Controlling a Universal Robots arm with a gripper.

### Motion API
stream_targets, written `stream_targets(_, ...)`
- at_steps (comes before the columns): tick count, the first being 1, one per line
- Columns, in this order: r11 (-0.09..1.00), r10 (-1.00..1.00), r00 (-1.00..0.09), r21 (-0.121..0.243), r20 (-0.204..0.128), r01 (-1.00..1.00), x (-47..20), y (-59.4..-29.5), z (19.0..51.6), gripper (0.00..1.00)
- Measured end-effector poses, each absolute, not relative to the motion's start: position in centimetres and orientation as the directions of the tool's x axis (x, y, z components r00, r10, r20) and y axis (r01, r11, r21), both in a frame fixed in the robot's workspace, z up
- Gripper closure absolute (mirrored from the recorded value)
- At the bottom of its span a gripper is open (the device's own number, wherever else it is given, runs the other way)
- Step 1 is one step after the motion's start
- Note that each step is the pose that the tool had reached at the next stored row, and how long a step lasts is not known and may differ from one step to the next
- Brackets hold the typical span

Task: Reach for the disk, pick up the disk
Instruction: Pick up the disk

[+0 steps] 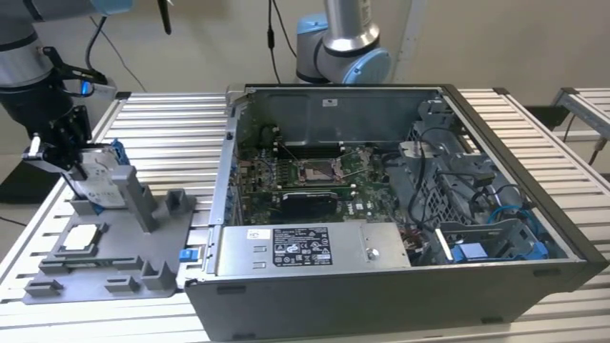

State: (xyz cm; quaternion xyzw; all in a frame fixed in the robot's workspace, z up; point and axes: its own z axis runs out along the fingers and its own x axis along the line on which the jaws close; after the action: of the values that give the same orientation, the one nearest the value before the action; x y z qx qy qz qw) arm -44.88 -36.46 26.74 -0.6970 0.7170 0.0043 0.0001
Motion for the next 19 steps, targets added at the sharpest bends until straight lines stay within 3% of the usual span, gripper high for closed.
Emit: stream_targets(19,0.028,-1.000,-0.028,0.006,-0.002,-1.000,-44.9,-36.5,32.2,1.00)
